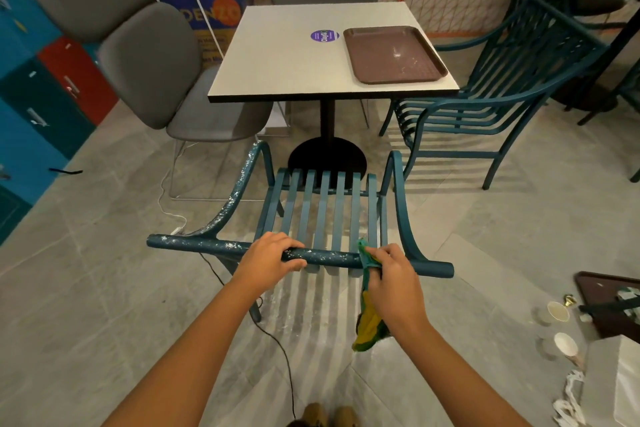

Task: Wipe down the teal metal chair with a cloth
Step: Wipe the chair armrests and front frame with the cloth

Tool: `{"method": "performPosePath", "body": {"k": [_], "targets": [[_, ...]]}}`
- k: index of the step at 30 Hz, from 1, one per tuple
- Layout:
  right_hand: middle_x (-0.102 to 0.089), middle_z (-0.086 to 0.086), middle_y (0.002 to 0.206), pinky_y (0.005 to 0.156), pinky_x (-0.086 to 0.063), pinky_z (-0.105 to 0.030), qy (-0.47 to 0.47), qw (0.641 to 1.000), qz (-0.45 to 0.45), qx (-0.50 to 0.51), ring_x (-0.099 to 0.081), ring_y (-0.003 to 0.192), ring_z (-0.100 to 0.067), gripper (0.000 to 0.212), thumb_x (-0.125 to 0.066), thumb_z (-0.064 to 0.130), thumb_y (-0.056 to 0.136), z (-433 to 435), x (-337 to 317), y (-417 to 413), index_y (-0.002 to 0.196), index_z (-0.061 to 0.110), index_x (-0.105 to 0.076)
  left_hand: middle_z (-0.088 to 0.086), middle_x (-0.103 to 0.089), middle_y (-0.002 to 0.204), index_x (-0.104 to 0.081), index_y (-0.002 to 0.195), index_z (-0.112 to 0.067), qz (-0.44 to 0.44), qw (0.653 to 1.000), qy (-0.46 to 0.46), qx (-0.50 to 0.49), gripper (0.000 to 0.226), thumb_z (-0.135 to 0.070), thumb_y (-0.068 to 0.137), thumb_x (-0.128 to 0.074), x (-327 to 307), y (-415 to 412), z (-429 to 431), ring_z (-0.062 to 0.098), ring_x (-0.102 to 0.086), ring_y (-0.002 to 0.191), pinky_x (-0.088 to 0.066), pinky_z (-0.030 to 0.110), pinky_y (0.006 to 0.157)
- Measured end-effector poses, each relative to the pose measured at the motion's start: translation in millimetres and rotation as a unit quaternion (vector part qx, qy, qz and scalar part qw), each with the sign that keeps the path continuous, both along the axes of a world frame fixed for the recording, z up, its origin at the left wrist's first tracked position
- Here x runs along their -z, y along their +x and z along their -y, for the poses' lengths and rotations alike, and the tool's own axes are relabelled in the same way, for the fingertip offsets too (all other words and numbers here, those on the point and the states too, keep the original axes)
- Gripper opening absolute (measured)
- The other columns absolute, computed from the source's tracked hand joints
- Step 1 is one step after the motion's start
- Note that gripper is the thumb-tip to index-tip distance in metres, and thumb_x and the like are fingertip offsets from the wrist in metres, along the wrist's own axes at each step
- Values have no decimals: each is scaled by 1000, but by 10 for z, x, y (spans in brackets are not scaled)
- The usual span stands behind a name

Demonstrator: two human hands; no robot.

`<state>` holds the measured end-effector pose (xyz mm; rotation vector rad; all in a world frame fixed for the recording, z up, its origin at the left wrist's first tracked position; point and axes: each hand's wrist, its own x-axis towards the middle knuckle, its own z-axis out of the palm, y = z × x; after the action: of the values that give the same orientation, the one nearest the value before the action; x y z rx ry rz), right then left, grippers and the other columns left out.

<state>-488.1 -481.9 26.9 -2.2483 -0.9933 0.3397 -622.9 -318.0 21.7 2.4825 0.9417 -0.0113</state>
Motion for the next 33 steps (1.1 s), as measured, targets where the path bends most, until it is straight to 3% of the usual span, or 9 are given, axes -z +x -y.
{"method": "performPosePath", "body": {"k": [3,8,12,19,25,33], "targets": [[-56,-5,110,89,-47,-32,14,999,-3,28,-54,101,-23,32,-50,6,90,-13,-53,154,121,9,-57,-7,-56,110,-54,120,-26,-14,1000,9,14,37,-40,86,-57,-16,-3,-12,12,-45,110,-35,26,98],[-53,-6,118,90,-43,-34,-132,990,51,16,-44,110,-23,29,-43,13,93,-98,-59,186,121,9,-53,-6,-53,121,-45,132,-24,-13,999,10,37,51,-42,86,-57,-30,-99,-114,11,-43,117,-34,27,103],[-54,-4,120,93,-42,-32,-178,982,62,28,-43,110,-22,29,-42,15,93,-251,-76,124,119,9,-53,-8,-54,119,-48,127,-24,-22,998,21,53,49,-45,84,-58,-36,-296,-348,9,-45,114,-37,25,101],[-55,-4,117,88,-45,-32,-174,983,58,21,-44,108,-21,27,-43,15,92,-617,-95,-254,116,9,-55,-10,-55,112,-55,118,-27,-35,996,11,82,39,-44,83,-59,-49,-606,-754,7,-46,110,-39,24,97],[-57,-7,115,93,-43,-37,-93,991,9,96,-46,109,-23,30,-45,4,91,-438,-208,-156,119,8,-56,-14,-52,99,-59,111,-26,2,993,-3,122,30,-41,85,-59,8,-609,-859,6,-47,101,-37,18,88],[-54,-6,121,93,-44,-36,-156,978,40,130,-45,111,-25,29,-47,9,92,-373,-94,-142,119,6,-55,-14,-52,95,-61,110,-26,29,993,-37,113,33,-42,82,-62,93,-626,-909,7,-48,99,-40,22,88]]}}
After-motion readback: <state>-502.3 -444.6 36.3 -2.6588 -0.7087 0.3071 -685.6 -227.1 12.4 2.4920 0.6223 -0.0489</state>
